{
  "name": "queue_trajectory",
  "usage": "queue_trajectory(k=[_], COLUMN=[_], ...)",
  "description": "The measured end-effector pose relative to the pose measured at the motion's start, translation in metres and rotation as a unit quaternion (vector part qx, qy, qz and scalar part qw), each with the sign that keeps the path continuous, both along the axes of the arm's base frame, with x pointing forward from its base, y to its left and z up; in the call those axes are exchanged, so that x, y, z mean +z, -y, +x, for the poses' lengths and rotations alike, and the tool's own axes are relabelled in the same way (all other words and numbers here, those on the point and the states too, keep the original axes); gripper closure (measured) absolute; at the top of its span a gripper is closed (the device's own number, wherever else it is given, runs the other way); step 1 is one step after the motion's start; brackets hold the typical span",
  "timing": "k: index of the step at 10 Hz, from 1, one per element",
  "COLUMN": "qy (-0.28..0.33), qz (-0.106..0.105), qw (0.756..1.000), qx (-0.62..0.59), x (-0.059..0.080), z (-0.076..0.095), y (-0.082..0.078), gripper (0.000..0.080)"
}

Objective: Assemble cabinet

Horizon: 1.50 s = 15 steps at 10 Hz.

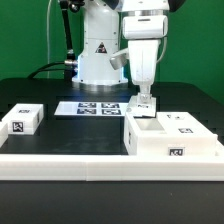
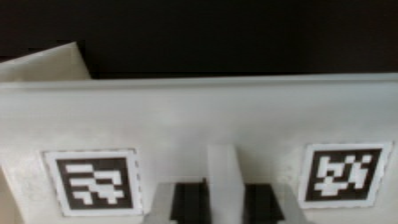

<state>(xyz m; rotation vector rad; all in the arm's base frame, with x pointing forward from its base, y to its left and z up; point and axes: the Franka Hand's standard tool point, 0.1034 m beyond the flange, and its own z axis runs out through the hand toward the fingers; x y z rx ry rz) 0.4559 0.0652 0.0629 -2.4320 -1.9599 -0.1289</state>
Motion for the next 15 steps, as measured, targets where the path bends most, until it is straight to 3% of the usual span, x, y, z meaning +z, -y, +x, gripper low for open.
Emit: queue_trajectory(k=[10, 15], qy=[-0.003, -0.012], qz=[0.003, -0.003], qw=[1.0, 0.999], qx=[0.012, 0.051], x=[-0.007, -0.005], z=[0.002, 0.018], y=[-0.001, -0.001], gripper=[0.0729, 0.0729])
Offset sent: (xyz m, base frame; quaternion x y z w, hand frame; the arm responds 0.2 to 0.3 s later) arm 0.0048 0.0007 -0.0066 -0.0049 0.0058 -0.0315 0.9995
